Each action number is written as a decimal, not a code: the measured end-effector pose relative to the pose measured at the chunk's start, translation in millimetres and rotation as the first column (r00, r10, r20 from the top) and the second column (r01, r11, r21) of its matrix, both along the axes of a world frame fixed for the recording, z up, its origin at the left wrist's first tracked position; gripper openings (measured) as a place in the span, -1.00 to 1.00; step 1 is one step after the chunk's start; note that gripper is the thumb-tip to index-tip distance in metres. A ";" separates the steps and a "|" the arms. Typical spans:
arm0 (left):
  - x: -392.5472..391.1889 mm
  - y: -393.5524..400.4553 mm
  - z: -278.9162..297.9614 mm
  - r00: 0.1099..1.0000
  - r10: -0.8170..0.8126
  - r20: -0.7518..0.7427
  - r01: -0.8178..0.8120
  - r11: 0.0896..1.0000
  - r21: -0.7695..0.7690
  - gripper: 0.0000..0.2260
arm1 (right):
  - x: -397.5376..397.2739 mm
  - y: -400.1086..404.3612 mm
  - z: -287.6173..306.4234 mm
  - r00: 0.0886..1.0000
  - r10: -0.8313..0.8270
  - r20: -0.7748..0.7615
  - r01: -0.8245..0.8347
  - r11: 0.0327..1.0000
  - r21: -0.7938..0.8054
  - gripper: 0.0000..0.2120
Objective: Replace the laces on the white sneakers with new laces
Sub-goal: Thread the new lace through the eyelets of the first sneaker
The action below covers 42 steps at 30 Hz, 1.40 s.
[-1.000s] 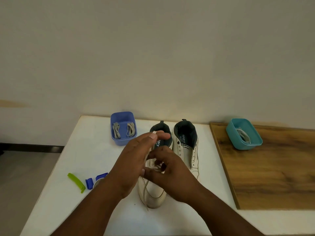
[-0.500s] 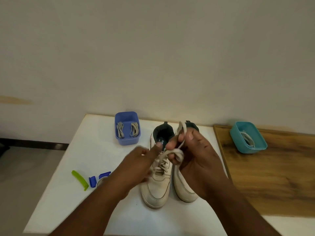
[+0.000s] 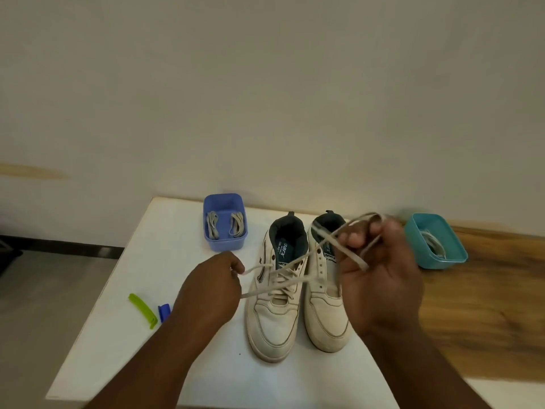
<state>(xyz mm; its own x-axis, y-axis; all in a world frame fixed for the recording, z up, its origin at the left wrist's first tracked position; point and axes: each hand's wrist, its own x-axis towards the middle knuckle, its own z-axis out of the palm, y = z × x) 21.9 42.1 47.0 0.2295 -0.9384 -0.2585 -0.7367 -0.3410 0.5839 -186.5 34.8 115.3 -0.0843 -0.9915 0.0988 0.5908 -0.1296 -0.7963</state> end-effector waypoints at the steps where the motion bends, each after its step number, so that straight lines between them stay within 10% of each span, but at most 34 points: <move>1: 2.5 -0.3 -1.0 1.000 0.010 0.001 -0.009 0.999 -0.046 -0.77 | -0.8 -0.6 2.3 0.997 -0.079 -0.004 0.079 0.997 -0.015 -0.70; 6: 6.1 -7.2 -3.9 0.998 0.057 0.002 -0.055 0.973 -0.226 -0.58 | -1.9 4.8 1.9 0.822 -0.451 -0.346 0.363 0.885 -0.292 -0.77; 13: -7.4 -10.3 -8.5 0.981 0.069 0.183 -0.008 0.948 -0.317 -0.59 | 9.3 18.0 8.3 0.842 -0.423 -0.334 0.277 0.871 -0.406 -0.81; 18: -35.1 -2.8 19.4 0.848 -0.472 -0.242 0.269 0.776 -0.570 -0.55 | 13.8 23.4 11.7 0.856 -0.332 -0.397 0.134 0.884 -0.448 -0.71; 23: -42.7 -0.3 10.4 0.771 -0.534 -0.347 0.326 0.799 -0.505 -0.39 | 12.5 19.2 6.2 0.824 -0.172 -0.540 -0.002 0.952 -0.306 -0.72; 28: -32.0 -3.7 -1.3 0.989 -0.150 0.009 0.148 0.969 -0.196 -0.58 | 7.6 10.4 -3.1 0.870 -0.122 -0.478 0.043 0.984 -0.174 -0.69; 42: -28.6 6.7 -12.0 0.805 -0.550 0.220 0.523 0.835 0.173 -0.82 | 1.4 2.2 -16.0 0.886 -0.181 -0.427 0.145 0.983 -0.115 -0.55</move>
